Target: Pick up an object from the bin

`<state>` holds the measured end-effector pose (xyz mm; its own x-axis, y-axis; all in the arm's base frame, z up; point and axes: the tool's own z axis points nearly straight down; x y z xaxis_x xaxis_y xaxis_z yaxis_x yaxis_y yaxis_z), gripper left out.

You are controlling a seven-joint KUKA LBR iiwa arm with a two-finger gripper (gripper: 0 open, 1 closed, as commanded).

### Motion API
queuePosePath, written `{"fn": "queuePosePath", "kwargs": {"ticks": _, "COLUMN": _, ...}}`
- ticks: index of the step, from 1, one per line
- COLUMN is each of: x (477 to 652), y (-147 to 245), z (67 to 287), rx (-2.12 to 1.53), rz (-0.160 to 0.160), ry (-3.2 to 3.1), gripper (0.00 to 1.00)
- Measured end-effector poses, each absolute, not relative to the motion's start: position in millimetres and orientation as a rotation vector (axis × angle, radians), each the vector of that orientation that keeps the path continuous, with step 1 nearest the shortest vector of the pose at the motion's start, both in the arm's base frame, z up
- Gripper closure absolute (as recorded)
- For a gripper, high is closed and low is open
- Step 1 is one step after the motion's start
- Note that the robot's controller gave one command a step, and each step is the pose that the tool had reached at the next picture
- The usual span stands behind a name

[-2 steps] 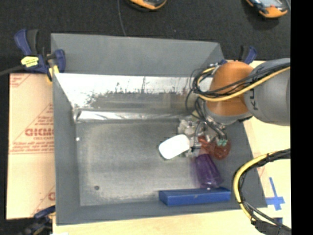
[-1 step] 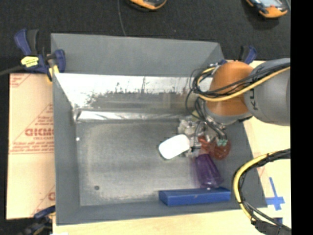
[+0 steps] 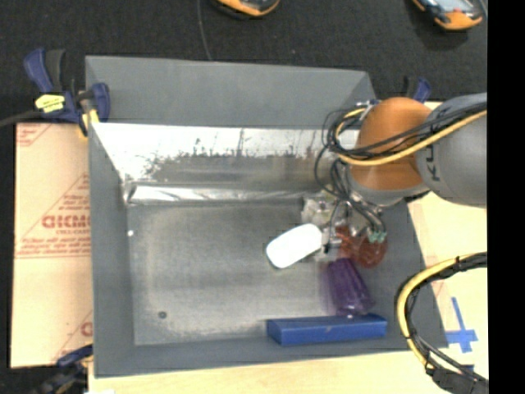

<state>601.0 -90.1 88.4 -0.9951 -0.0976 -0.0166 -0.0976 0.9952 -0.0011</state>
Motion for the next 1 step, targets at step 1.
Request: {"fn": "queuePosePath", "kwargs": {"ticks": 1, "x": 600.3, "y": -83.8, "z": 98.6, "rx": -0.142, "rz": -0.002, "ry": 3.113, "gripper": 1.0}}
